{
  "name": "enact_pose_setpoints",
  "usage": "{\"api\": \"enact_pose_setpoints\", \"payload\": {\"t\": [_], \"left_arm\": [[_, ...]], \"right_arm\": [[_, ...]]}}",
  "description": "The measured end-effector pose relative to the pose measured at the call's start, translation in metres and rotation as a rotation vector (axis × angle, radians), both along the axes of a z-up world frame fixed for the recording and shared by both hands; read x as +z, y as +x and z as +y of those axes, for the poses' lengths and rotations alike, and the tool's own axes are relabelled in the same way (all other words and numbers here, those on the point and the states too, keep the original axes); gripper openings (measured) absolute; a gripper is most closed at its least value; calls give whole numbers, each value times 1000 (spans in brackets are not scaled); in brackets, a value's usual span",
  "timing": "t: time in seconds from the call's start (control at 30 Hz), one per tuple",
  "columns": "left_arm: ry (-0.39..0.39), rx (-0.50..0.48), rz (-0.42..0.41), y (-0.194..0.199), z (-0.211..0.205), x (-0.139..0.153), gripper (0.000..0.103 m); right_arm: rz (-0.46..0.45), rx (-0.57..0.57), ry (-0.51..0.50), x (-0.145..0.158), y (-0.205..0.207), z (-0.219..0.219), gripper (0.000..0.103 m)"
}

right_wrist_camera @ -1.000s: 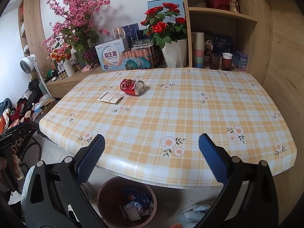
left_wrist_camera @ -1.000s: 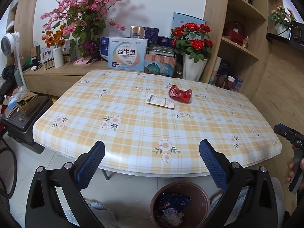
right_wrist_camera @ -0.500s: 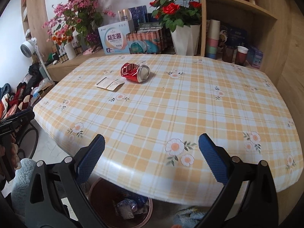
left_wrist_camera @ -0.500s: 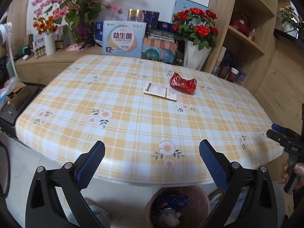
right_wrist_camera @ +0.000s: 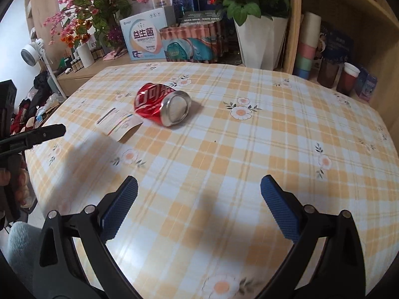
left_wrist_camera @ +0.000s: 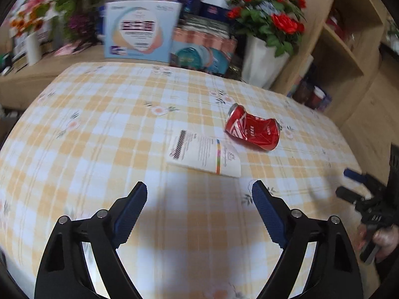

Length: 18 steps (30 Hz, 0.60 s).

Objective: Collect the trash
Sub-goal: 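Move both open tools toward the red can and white card on the table, then close the left tool on the white card and lift it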

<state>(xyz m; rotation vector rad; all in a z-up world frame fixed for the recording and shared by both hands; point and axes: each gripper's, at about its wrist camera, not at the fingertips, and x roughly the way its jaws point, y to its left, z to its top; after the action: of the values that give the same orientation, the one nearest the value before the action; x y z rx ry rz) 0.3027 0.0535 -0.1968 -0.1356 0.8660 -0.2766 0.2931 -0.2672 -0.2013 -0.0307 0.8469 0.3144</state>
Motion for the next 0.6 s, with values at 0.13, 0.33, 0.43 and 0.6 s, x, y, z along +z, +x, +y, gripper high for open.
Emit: {"api": "enact_pose_setpoints", "payload": {"t": [0.13,0.33,0.43,0.6], "left_arm": [[-2,-66,20,36,-9,-17,97],[-53,-74,83,82,-5,-36,97],[-51,-82,100,95,-3,-42,97],[-123,-51,124,102,6,-50,77]], "right_arm": [[24,-11,28,-5,29,-1,97],[61,-40,101,-12,60,-6,97],[64,-30,82,-15,69,-1,97],[42,14,81,-15,80,10,97]]}}
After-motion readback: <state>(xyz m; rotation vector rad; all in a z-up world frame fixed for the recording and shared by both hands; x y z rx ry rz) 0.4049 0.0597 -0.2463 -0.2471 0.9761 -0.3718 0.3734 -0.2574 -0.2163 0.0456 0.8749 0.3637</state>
